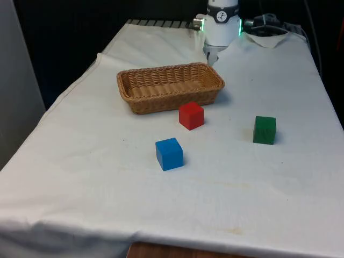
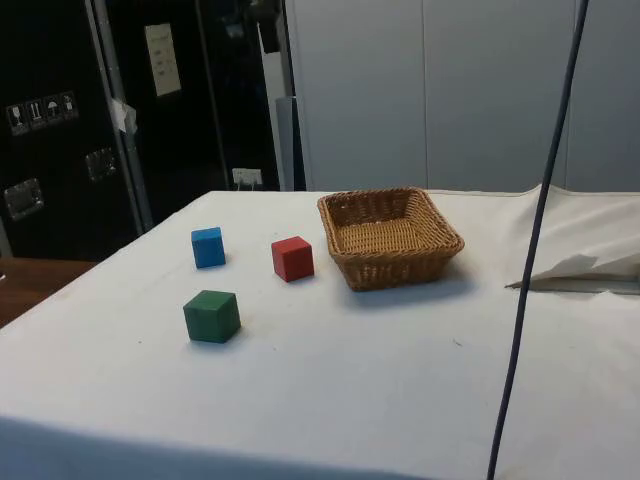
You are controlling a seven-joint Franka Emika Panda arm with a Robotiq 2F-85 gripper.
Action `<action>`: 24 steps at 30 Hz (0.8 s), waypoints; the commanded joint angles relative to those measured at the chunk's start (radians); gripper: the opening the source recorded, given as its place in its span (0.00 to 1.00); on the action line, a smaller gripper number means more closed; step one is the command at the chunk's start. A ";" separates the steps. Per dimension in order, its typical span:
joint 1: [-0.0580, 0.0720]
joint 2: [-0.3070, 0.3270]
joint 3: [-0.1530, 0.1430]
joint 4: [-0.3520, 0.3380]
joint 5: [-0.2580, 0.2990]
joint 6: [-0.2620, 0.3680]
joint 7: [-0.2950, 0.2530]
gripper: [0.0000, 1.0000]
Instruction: Pick up exactly two blocks and place them into the basket.
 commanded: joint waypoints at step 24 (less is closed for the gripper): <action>-0.012 0.003 -0.007 -0.141 0.017 0.237 -0.087 1.00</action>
